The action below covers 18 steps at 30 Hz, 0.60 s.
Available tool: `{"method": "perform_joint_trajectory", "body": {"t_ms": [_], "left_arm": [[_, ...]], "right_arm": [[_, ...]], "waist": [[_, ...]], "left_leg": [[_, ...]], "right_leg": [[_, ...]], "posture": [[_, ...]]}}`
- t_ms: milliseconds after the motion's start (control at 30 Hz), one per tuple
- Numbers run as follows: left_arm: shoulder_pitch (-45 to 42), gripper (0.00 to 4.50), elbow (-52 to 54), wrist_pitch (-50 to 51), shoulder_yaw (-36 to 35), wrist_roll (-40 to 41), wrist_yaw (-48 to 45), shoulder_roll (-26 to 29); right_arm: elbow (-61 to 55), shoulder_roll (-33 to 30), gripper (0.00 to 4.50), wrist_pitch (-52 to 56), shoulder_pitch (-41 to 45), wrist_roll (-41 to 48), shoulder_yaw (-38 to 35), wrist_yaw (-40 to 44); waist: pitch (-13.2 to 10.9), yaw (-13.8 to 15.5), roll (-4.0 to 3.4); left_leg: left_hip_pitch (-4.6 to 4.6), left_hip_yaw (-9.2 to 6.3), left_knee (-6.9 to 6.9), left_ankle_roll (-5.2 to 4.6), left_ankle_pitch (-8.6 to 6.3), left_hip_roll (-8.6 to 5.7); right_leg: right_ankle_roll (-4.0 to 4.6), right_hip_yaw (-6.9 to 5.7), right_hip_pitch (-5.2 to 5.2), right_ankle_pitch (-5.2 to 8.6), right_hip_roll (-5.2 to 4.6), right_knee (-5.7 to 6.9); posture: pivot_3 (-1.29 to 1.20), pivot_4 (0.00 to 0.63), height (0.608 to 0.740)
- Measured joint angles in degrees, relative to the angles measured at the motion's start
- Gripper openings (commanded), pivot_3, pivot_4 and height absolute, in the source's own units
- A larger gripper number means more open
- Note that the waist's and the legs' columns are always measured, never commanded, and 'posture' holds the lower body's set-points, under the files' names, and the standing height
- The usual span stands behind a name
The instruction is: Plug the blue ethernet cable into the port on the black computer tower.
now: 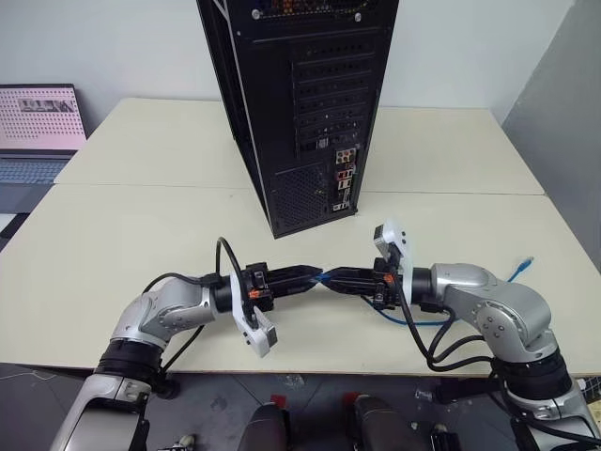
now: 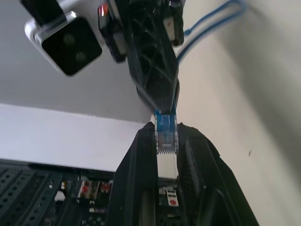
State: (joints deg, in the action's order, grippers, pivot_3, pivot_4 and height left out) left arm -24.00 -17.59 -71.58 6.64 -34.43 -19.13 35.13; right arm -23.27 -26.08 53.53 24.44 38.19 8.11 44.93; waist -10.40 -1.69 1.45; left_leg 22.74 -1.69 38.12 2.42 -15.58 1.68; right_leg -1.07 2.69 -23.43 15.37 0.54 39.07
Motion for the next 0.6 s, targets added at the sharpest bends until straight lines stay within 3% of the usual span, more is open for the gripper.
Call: {"method": "perform_joint_trajectory", "body": {"t_ms": [267,333,367,600], "left_arm": [[0.1,0.29,0.0,1.1,0.9,-0.9,2.0,0.4],[0.4,0.99,0.1,1.3,1.5,-0.9,2.2,0.9],[0.8,1.04,0.2,1.4,1.7,-0.7,2.3,1.0],[2.0,2.49,0.2,6.2,2.7,1.0,1.0,3.1]], "right_arm": [[1.3,-0.1,0.0,-0.2,1.1,-0.4,0.5,0.2],[1.8,-0.3,0.0,-0.2,1.1,-0.4,1.0,0.6],[2.1,-0.4,0.0,-0.2,1.2,-0.4,1.3,0.9],[2.4,-1.7,0.0,-0.2,2.7,-0.5,1.5,1.4]], "waist": [[0.0,0.0,0.0],[0.0,0.0,0.0],[0.0,0.0,0.0],[0.0,-0.1,0.0]], "left_leg": [[0.0,0.0,0.0,0.0,0.0,0.0],[0.0,-0.01,0.0,0.0,0.0,0.0],[0.0,-0.01,0.0,0.0,0.0,0.0],[-0.01,-0.02,0.0,0.0,0.0,0.0]], "right_leg": [[0.0,-0.01,0.01,0.0,-0.01,0.0],[0.0,-0.01,0.01,0.0,-0.01,0.0],[0.0,-0.01,0.01,0.0,-0.01,0.0],[0.0,-0.02,0.01,0.0,-0.01,0.0]], "posture": [[0.0,0.15,0.74],[0.0,0.15,0.74],[0.0,0.15,0.74],[0.0,0.15,0.74]]}}
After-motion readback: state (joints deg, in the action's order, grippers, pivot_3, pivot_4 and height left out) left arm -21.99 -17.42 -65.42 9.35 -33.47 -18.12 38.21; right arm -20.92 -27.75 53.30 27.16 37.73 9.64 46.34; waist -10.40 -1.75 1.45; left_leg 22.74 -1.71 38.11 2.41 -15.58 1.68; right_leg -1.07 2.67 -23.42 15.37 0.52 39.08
